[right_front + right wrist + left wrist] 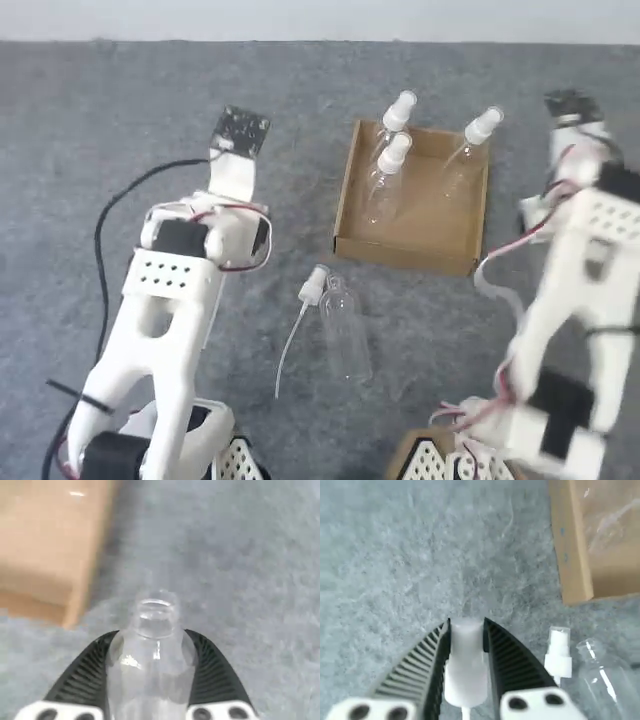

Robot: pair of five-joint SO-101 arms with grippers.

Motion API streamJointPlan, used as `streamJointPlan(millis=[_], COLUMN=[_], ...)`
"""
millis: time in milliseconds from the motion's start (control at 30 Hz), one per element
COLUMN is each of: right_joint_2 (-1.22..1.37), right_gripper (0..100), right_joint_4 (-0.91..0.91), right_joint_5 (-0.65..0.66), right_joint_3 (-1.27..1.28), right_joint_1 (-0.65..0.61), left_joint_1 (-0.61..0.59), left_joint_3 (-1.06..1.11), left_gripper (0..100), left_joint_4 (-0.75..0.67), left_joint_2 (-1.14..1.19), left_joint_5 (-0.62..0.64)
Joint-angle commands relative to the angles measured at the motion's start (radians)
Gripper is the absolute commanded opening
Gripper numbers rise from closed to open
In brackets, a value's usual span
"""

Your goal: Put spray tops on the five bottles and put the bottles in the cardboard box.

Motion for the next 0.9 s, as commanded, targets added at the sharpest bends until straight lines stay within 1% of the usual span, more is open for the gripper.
streamJointPlan(millis=[0, 100, 200, 300, 400, 500, 600, 733, 800, 867], right_joint_2=[-0.366, -0.524, -0.613, -0.621, -0.602, -0.588, -0.585, -0.624, -0.656, -0.688], right_gripper=[0.6, 0.6, 0.6, 0.6, 0.6, 0.6, 0.6, 0.7, 0.7, 0.6], right_joint_4=[-0.102, -0.139, -0.140, -0.143, -0.179, -0.262, -0.358, -0.464, -0.510, -0.568], right_joint_5=[-0.097, -0.147, -0.192, -0.247, -0.295, -0.311, -0.304, -0.304, -0.304, -0.310], right_joint_3=[0.209, 0.342, 0.416, 0.439, 0.456, 0.509, 0.580, 0.680, 0.707, 0.740], right_joint_1=[-0.225, -0.423, -0.633, -0.811, -0.932, -0.989, -0.998, -0.995, -1.003, -1.040], left_joint_1=[-0.006, -0.006, -0.006, -0.006, -0.006, -0.006, -0.006, -0.020, -0.074, -0.126], left_joint_3=[-0.186, -0.282, -0.346, -0.344, -0.344, -0.346, -0.346, -0.346, -0.346, -0.346], left_gripper=[2, 2, 2, 1, 2, 2, 2, 1, 1, 2], left_joint_4=[0.087, 0.167, 0.209, 0.207, 0.215, 0.227, 0.218, 0.163, 0.121, 0.074], left_joint_2=[-0.052, -0.052, -0.078, -0.193, -0.334, -0.460, -0.551, -0.621, -0.638, -0.640], left_joint_5=[0.028, 0.068, 0.074, 0.074, 0.075, 0.075, 0.075, 0.077, 0.123, 0.190])
